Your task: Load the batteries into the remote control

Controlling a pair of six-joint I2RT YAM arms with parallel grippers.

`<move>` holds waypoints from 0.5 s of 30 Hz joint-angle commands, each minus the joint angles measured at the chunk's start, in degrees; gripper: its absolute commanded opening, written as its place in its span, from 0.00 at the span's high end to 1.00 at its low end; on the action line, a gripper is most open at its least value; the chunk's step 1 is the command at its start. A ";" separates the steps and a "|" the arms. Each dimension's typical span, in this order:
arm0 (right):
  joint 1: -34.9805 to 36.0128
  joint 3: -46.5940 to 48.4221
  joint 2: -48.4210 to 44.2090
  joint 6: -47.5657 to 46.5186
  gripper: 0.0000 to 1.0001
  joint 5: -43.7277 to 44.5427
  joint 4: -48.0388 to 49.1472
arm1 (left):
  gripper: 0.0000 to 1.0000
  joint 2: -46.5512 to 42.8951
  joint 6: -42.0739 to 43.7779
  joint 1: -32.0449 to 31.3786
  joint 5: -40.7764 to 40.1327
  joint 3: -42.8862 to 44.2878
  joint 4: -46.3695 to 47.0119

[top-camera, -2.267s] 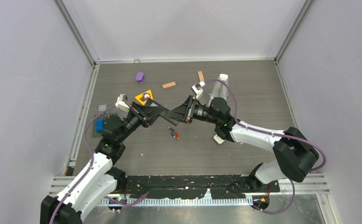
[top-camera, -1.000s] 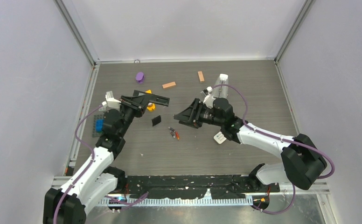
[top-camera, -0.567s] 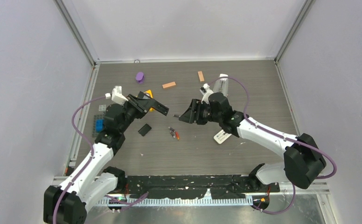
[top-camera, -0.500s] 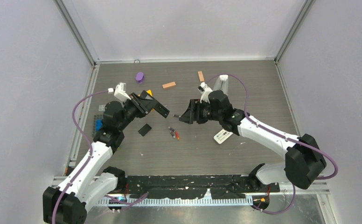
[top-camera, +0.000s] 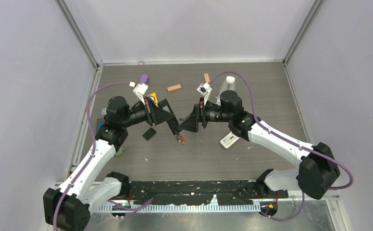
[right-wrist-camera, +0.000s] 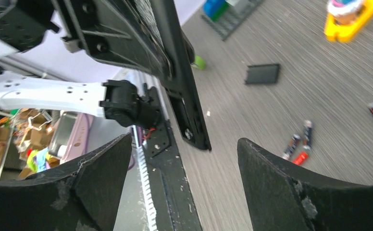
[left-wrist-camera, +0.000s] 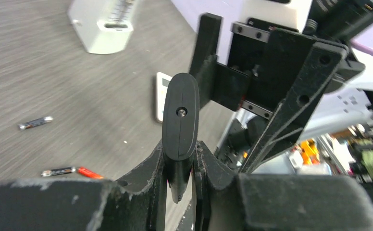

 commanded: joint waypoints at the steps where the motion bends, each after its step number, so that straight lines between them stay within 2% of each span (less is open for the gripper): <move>1: 1.37 2.60 1.52 0.56 0.14 -7.24 7.52 | 1.00 0.36 -1.22 0.00 12.19 2.81 4.02; 6: 2.94 3.94 3.45 -0.41 0.14 -9.53 6.42 | 1.00 0.71 -5.11 0.00 14.15 2.27 8.30; 8: 3.68 4.09 4.31 0.33 0.18 -10.14 6.46 | 1.00 0.54 -7.42 0.00 14.50 1.45 11.26; 10: 4.19 4.44 5.57 2.42 0.32 -10.81 6.98 | 1.00 0.46 -9.67 0.00 14.30 0.64 14.24; 11: 4.33 4.37 6.48 3.68 0.45 -11.09 7.53 | 1.00 0.42 -10.73 0.00 13.99 0.22 15.53; 12: 4.39 3.95 6.74 6.61 0.51 -11.13 10.41 | 1.00 0.31 -11.56 0.00 13.82 -0.11 16.39; 13: 4.53 2.76 6.89 8.33 0.62 -10.91 12.19 | 0.97 0.22 -12.18 0.00 13.48 -0.38 17.01; 15: 4.65 0.85 6.65 12.53 0.75 -9.92 17.15 | 0.92 -0.46 -13.46 0.00 11.83 -1.58 18.30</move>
